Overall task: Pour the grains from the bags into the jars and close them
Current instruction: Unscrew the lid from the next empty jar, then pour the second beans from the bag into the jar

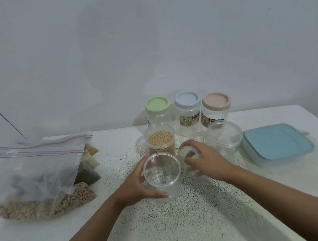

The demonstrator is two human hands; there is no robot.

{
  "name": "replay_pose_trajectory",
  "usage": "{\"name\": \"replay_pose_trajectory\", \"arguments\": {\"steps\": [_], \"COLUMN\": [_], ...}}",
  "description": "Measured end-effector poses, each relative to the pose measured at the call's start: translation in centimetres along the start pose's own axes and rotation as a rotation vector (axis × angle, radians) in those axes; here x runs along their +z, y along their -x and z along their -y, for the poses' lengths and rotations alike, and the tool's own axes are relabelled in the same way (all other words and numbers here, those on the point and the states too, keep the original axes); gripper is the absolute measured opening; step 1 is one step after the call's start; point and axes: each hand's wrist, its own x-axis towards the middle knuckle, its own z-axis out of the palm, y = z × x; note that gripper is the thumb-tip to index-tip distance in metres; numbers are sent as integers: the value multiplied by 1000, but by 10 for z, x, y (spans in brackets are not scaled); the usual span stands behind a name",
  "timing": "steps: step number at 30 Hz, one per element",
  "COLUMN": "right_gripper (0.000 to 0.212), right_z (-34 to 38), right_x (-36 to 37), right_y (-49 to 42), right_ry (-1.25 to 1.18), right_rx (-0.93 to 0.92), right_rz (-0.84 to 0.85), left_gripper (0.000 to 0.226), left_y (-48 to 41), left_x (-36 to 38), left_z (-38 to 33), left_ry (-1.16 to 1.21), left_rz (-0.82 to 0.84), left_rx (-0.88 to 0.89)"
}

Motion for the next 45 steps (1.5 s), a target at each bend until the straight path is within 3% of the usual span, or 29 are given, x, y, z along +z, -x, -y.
{"name": "replay_pose_trajectory", "arguments": {"steps": [2, 5, 10, 16, 19, 24, 28, 30, 34, 37, 45], "right_gripper": [30, 36, 47, 43, 39, 32, 15, 13, 13, 13, 8], "right_z": [-21, -48, -69, -85, -83, -45, -6, 11, 46, 74, 153], "right_x": [3, 8, 7, 15, 13, -7, -14, -10, 6, 27, 116], "right_y": [-4, -9, -7, 0, -3, -5, -8, -12, -20, -29, -66], "right_ry": [-29, 245, 633, 909, 804, 327, 72, 46, 55, 54, 121], "right_rx": [91, 104, -20, -206, -245, -270, -338, -385, -470, -491, -572], "right_rz": [-12, 8, 7, 92, 81, -106, -156, -153, -95, -18, 91], "left_gripper": [111, 108, 102, 104, 111, 114, 72, 51, 42, 12, 6], "left_y": [0, -3, -3, 2, 5, 13, 32, 47, 81, 106, 148], "left_x": [3, 9, 23, 32, 32, 24, 10, -1, -36, -68, -168], "left_z": [-7, -15, -27, -38, -43, -48, -53, -59, -74, -79, -45], "left_ry": [-23, -66, -61, -47, -85, -111, -136, -146, -211, -273, -404], "left_rz": [-16, 26, 33, -6, -9, -51, -187, -314, -543, -636, -812], "left_rx": [2, 15, 21, 4, -34, -28, 16, 47, 98, 102, -4]}}
